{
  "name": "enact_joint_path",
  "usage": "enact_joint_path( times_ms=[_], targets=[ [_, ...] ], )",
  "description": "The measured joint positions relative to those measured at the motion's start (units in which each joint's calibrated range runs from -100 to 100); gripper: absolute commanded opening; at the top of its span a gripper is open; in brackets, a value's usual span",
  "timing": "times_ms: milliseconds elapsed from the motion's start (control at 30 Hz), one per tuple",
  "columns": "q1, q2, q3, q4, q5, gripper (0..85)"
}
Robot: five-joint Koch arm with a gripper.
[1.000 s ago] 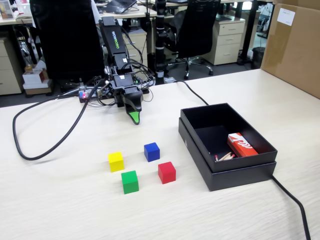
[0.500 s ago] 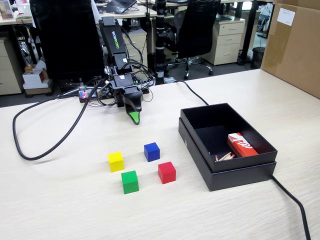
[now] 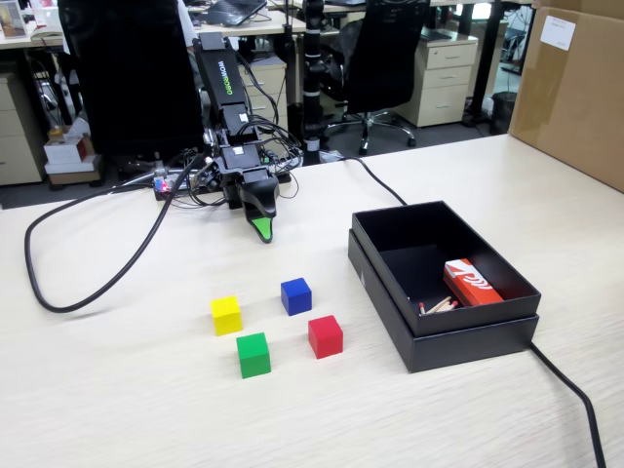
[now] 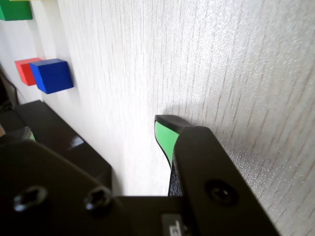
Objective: Put the green cube on top of the red cube
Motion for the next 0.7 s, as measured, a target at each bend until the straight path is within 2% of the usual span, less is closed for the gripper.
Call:
enact_joint_path(
  times_ms=[300, 533, 700],
  targets=[
    [0.10, 0.13, 1.92, -0.85, 0.00, 47.7],
    [-0.34, 3.24, 16.43, -19.51, 0.54, 47.7],
    [-1.17, 12.94, 37.88, -30.04, 0.73, 47.7]
  ],
)
